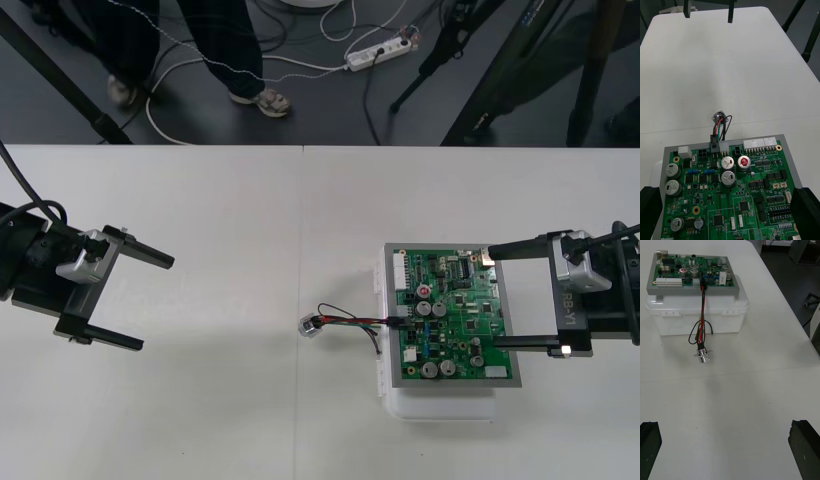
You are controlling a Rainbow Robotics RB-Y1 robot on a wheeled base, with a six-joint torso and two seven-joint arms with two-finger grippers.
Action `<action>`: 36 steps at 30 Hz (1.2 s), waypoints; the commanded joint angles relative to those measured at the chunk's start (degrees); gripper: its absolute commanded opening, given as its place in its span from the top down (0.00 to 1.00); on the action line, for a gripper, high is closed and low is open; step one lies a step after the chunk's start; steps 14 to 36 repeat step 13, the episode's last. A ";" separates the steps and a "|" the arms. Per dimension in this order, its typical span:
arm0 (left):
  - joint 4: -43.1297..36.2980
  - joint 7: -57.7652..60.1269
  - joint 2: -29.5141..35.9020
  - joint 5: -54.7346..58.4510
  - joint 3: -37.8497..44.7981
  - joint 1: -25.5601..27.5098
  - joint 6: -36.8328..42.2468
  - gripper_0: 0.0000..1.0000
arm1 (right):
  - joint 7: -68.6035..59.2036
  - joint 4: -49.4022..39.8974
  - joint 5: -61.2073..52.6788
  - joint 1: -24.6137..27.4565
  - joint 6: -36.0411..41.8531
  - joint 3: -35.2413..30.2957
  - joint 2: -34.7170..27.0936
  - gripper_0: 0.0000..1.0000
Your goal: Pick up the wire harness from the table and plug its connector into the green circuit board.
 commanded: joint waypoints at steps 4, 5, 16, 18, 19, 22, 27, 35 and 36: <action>-0.24 3.90 -0.69 0.81 1.63 0.83 -2.24 0.00 | -1.25 -1.72 0.24 -0.32 -0.35 -1.62 -1.81 0.00; -0.24 3.90 -0.69 0.81 1.63 0.83 -2.24 0.00 | -1.25 -1.72 0.24 -0.32 -0.35 -1.62 -1.81 0.00; -0.24 3.90 -0.69 0.81 1.63 0.83 -2.24 0.00 | -1.25 -1.72 0.24 -0.32 -0.35 -1.62 -1.81 0.00; -0.24 3.90 -0.69 0.81 1.63 0.83 -2.24 0.00 | -1.25 -1.72 0.24 -0.32 -0.35 -1.62 -1.81 0.00; -0.24 3.90 -0.69 0.81 1.63 0.83 -2.24 0.00 | -1.25 -1.72 0.24 -0.32 -0.35 -1.62 -1.81 0.00; -0.24 3.90 -0.69 0.81 1.63 0.83 -2.24 0.00 | -1.25 -1.72 0.24 -0.32 -0.35 -1.62 -1.81 0.00; -0.24 3.90 -0.69 0.81 1.63 0.83 -2.24 0.00 | -1.25 -1.72 0.24 -0.32 -0.35 -1.62 -1.81 0.00; -0.24 3.90 -0.69 0.81 1.63 0.83 -2.24 0.00 | -1.25 -1.72 0.24 -0.32 -0.35 -1.62 -1.81 0.00; -0.24 3.90 -0.69 0.81 1.63 0.83 -2.24 0.00 | -1.25 -1.72 0.24 -0.32 -0.35 -1.62 -1.81 0.00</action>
